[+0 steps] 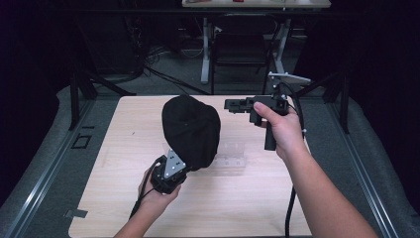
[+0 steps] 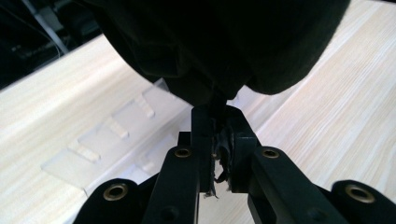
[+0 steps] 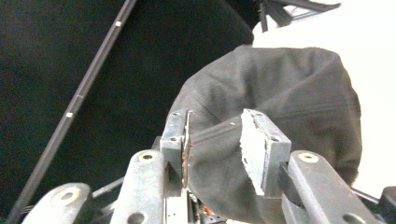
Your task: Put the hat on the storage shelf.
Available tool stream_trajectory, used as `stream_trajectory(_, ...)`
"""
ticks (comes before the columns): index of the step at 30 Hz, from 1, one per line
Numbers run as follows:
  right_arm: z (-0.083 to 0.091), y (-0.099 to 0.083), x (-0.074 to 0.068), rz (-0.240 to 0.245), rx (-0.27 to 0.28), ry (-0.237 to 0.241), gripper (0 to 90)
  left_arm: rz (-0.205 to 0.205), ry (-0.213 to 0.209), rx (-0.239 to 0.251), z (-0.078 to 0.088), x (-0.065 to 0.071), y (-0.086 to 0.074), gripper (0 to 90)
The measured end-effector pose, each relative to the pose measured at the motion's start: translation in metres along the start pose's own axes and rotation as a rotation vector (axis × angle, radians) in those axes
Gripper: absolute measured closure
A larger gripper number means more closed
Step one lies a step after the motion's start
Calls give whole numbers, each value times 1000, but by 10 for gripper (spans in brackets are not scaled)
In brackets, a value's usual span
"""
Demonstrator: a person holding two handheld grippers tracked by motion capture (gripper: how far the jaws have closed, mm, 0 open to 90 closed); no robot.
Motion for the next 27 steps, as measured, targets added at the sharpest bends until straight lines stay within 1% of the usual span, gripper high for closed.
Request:
stream_trajectory(1,0,0,0,0,0,0,623,0,0,0,0,0,0,845)
stream_trajectory(2,1,-1,2,11,-1,-22,624,16,-4,-14,-3,-2,-7,844)
stream_trajectory(3,2,-1,2,12,-2,-24,623,41,1,3,-4,-5,-11,842)
stream_trajectory(4,3,-1,3,13,-2,-25,623,60,-3,5,-3,-6,-14,841)
stream_trajectory(5,3,-1,3,13,1,-26,622,68,-1,4,-3,-8,-16,838)
stream_trajectory(8,6,-1,4,15,4,-32,617,84,-5,-1,-2,-10,-22,833)
stream_trajectory(12,10,-1,4,20,6,-36,614,97,-9,5,-2,-11,-25,830)
stream_trajectory(13,11,-1,4,24,9,-48,614,103,-11,7,-1,-10,-26,830)
stream_trajectory(15,15,-2,6,57,19,-85,611,105,-10,4,0,-10,-26,827)
stream_trajectory(17,18,-3,6,62,26,-90,610,98,-9,2,2,-10,-26,820)
stream_trajectory(18,21,-3,6,65,24,-94,610,107,-13,18,5,-11,-25,809)
stream_trajectory(19,21,-3,6,65,24,-94,610,107,-13,18,5,-11,-25,788)
stream_trajectory(22,27,-4,8,71,30,-110,610,133,-29,33,10,-12,-26,730)
stream_trajectory(23,27,-4,8,71,30,-110,610,133,-29,33,10,-12,-26,709)
stream_trajectory(24,31,-5,10,69,41,-115,610,154,-41,40,12,-14,-29,693)
stream_trajectory(27,36,-7,14,65,42,-128,610,190,-54,40,16,-16,-35,668)
Point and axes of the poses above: each handheld gripper's, and its own axes: z roughly backward along the jaws, y roughly out of its top, x roughly to its right, the point moved 8 cm from there along -z, roughly forward along the jaws
